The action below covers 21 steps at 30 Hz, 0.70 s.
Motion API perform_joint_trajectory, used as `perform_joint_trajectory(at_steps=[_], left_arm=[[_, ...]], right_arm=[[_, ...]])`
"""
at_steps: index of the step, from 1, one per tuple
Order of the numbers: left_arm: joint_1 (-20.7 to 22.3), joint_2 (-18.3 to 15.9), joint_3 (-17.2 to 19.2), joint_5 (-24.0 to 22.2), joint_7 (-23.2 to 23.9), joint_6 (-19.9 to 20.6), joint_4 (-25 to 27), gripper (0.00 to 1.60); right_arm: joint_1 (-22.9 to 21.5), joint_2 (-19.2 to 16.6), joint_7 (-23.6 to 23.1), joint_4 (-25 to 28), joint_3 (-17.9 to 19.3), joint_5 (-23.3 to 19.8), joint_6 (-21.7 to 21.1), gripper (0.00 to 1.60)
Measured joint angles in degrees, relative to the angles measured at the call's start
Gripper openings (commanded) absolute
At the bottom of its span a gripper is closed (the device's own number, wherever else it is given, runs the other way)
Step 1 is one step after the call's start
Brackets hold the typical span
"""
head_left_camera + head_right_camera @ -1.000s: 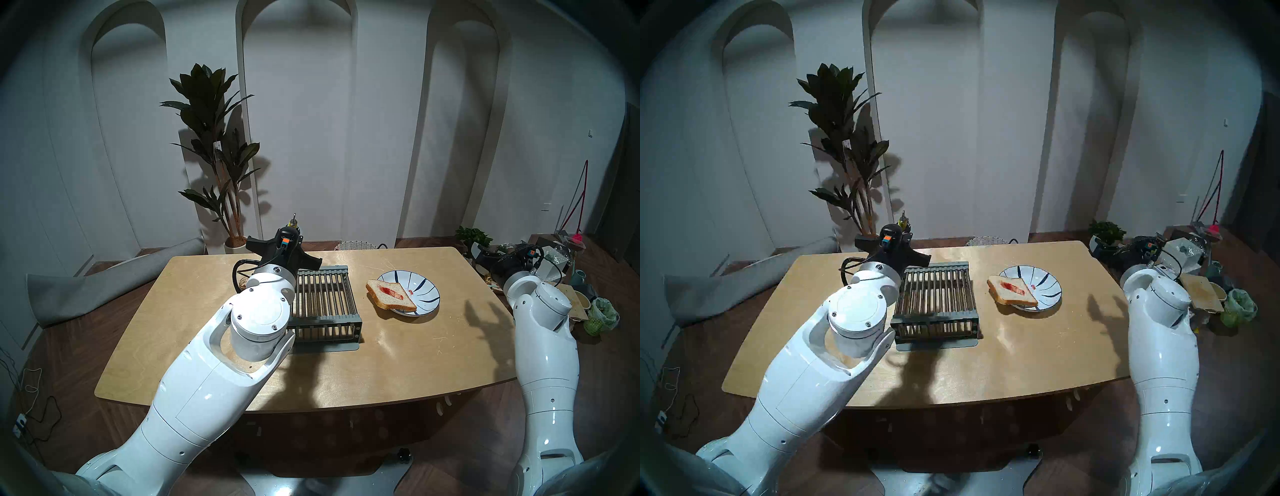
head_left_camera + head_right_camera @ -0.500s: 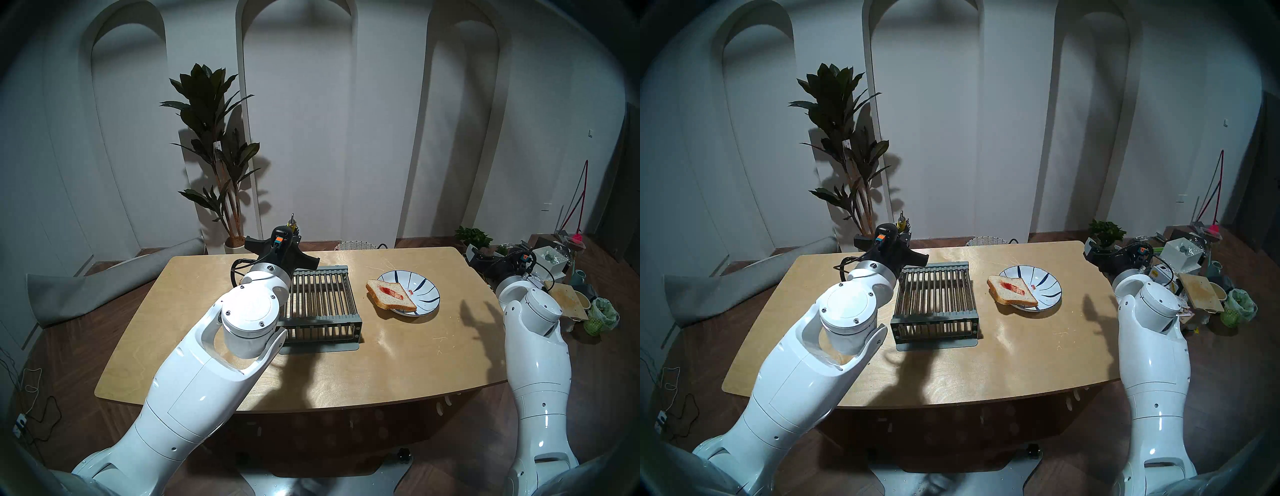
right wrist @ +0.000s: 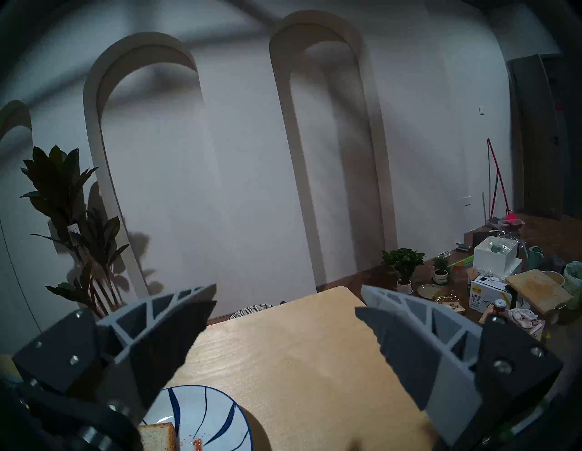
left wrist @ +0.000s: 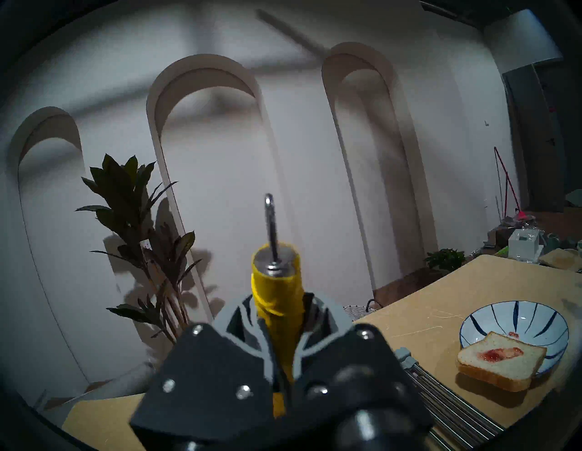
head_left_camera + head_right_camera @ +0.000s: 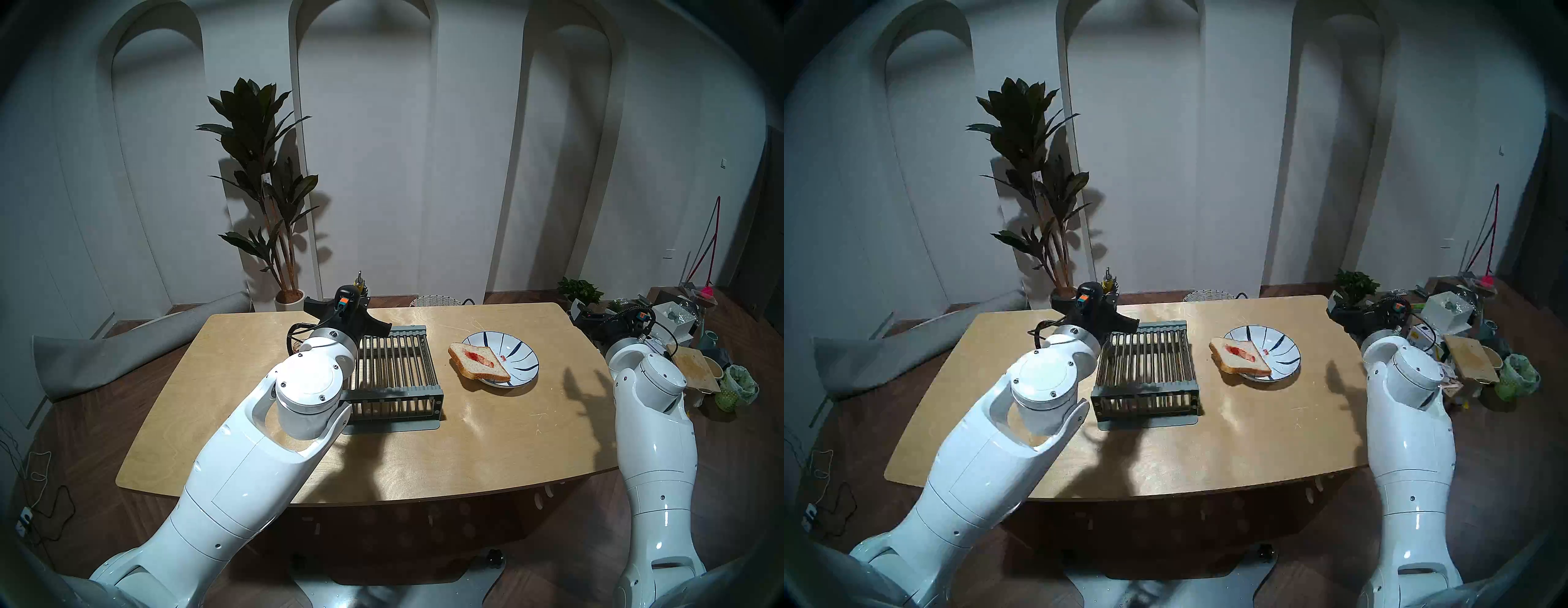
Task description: Spread jam over the slice of bread with the knife
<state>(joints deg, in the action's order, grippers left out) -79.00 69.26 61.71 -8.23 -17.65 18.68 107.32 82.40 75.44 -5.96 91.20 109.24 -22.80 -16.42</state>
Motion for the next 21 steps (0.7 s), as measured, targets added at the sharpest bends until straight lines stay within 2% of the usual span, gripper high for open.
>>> perform_joint_trajectory(at_steps=[13,21], left_arm=[[1.0,1.8,-0.2,-0.2,1.7,-2.3,-7.9,0.0],[1.2,2.8,-0.4,0.0,2.1,-3.9,-10.2,0.0]], right_arm=[[0.5,0.8,0.7,1.9,0.2,-0.1,-0.4,1.6],[0.9,1.0,0.7,3.0,0.5,-0.5,-0.9,1.6]])
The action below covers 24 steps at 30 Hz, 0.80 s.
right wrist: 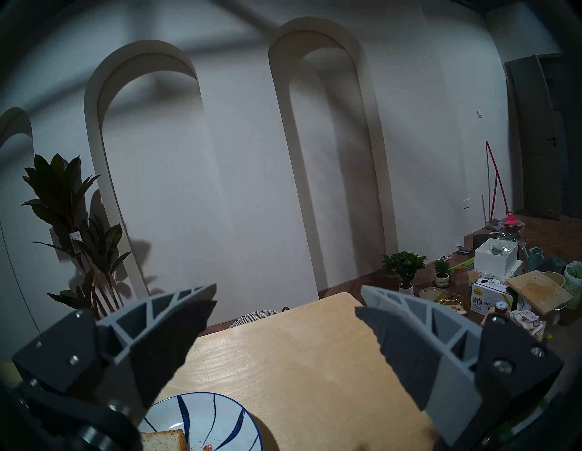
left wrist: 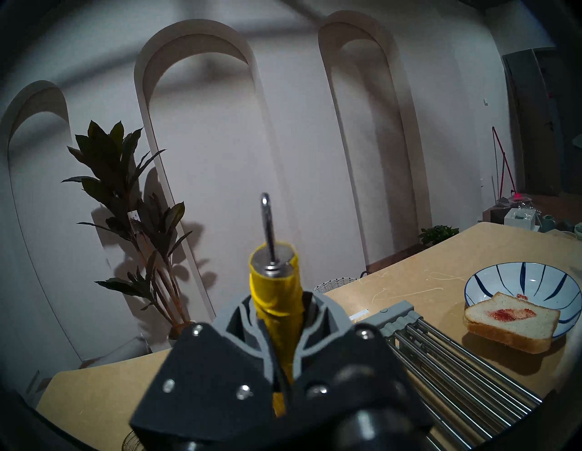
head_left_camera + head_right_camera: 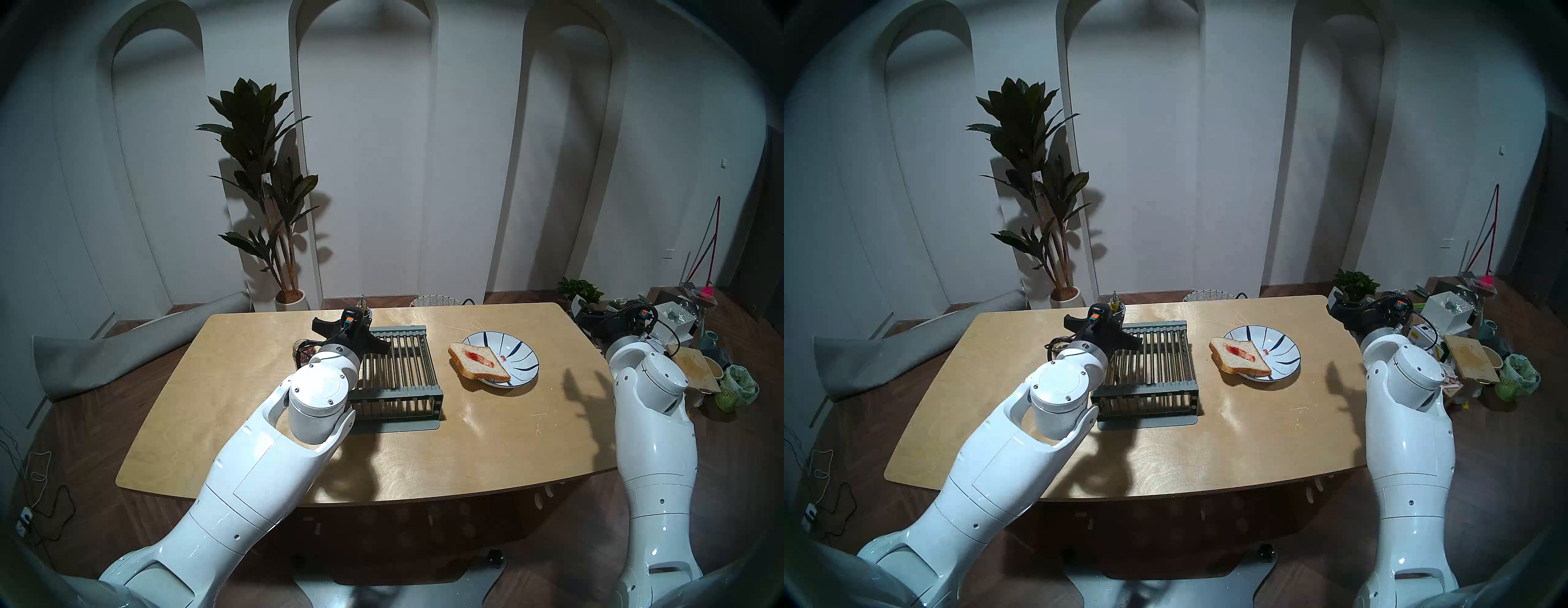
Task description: Spread jam over the slice of bread with the knife
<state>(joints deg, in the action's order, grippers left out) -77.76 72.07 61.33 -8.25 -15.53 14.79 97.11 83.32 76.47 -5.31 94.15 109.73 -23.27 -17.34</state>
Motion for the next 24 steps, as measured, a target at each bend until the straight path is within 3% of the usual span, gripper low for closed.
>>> perform_joint_trajectory(at_steps=[11,24], left_arm=[[-2.2,0.4,0.2,0.1,-1.6,-0.5,2.1,0.0],[-8.7,-0.2,0.2,0.5,-5.2,-1.5,8.2,0.0]], right_arm=[[0.7,0.2,0.0,1.5,0.2,-0.3,-1.5,1.6],[1.5,0.7,-0.6,4.0,-0.6,-1.0,-3.2,1.6]])
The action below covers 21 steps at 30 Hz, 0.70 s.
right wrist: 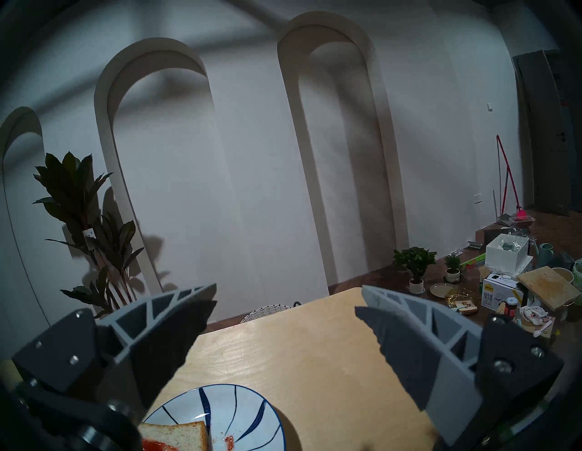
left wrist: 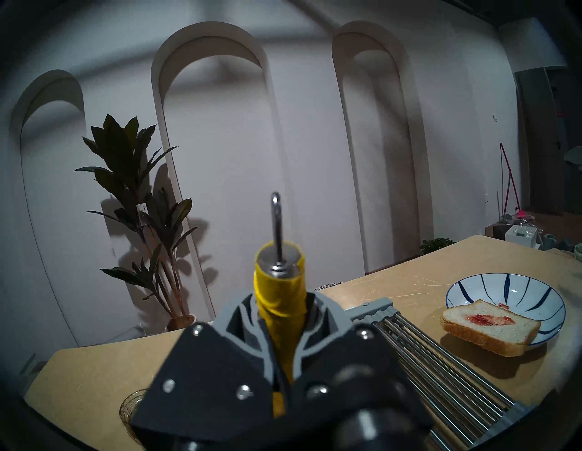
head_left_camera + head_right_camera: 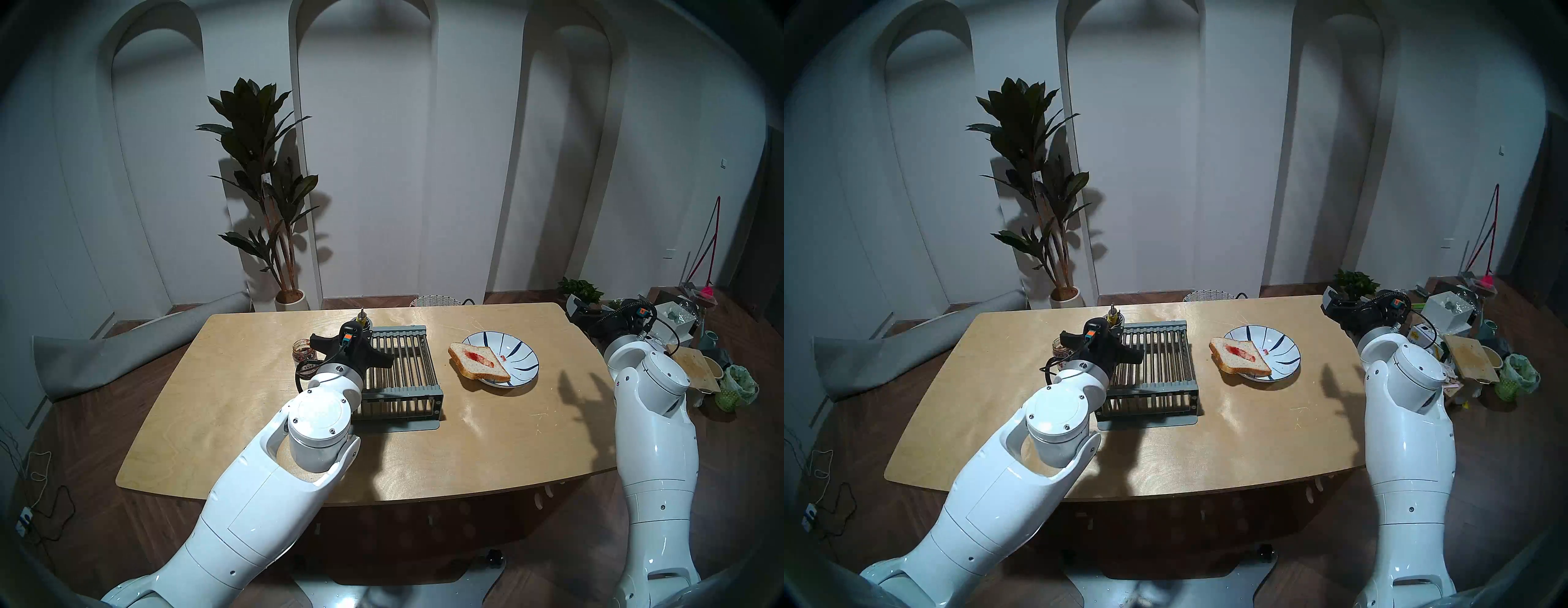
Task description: Spread jam over the slice of bread with the knife
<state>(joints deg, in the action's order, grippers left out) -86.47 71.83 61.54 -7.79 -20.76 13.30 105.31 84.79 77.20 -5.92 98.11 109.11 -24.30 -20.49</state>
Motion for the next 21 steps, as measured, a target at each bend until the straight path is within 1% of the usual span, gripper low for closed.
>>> perform_joint_trajectory(at_steps=[6,18,21], left_arm=[[-1.9,0.0,0.0,0.8,-1.7,-4.3,-0.1,0.0],[-5.1,0.6,-0.5,2.0,-3.6,-16.3,-2.9,0.0],[-5.5,0.8,-1.1,2.4,-4.1,-18.4,-3.8,0.0]], right_arm=[[0.4,0.2,-0.1,1.2,-0.1,-0.4,-0.6,1.6],[1.1,0.5,-0.1,3.6,0.2,-0.6,-1.8,1.6],[1.1,0.6,0.0,3.8,-0.1,-0.5,-2.0,1.6]])
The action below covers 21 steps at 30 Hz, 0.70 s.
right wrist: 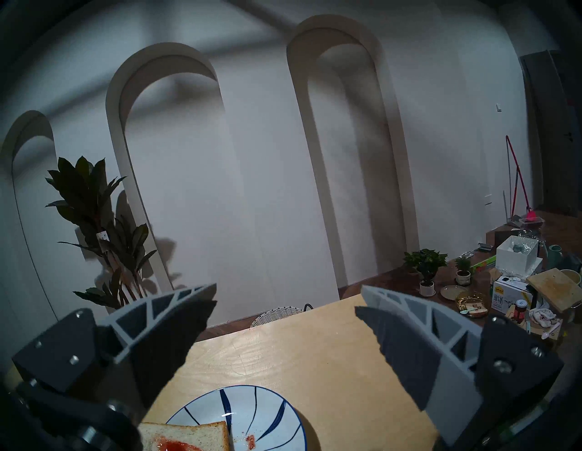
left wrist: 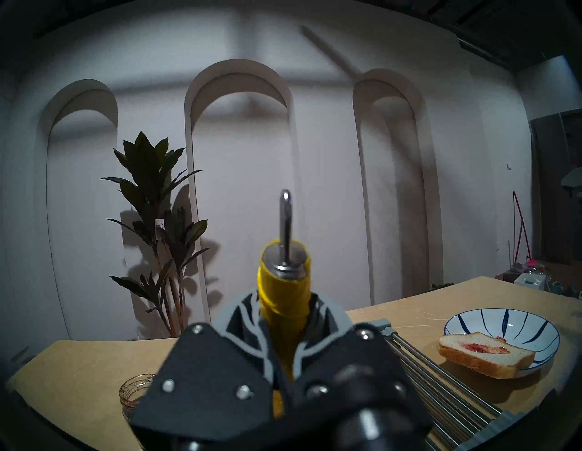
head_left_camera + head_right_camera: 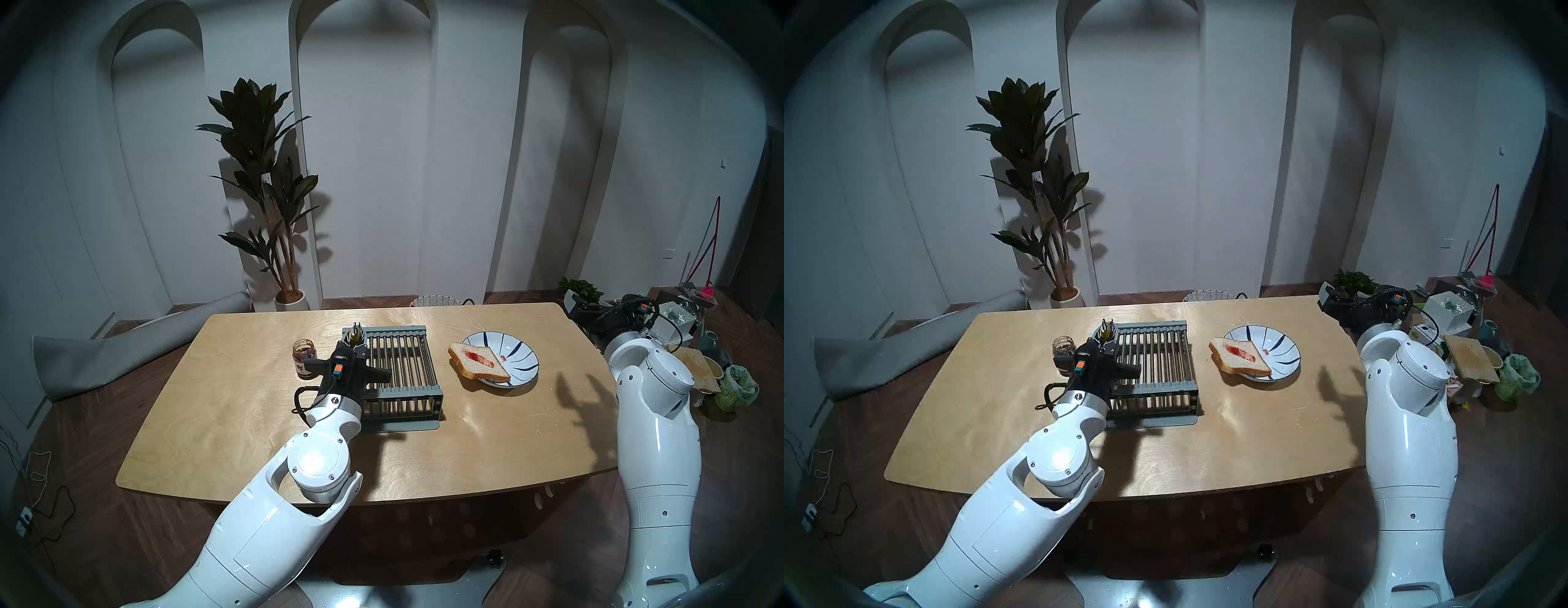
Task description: Spread jam over the slice of bread with the knife
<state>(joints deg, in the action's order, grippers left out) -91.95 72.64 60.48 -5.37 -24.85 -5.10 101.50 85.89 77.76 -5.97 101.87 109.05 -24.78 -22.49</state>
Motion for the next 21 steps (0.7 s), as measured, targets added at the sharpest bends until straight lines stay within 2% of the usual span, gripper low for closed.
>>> perform_joint_trajectory(at_steps=[7,21], left_arm=[[-0.9,0.3,-1.0,0.7,-1.1,-2.2,-2.2,0.0],[-2.0,0.7,-1.4,1.0,-3.5,-1.7,-2.6,0.01]], right_arm=[[-0.3,0.1,0.1,0.2,-1.4,0.7,-0.1,1.6],[-0.8,0.1,0.2,0.5,-2.5,1.4,-0.2,1.6]])
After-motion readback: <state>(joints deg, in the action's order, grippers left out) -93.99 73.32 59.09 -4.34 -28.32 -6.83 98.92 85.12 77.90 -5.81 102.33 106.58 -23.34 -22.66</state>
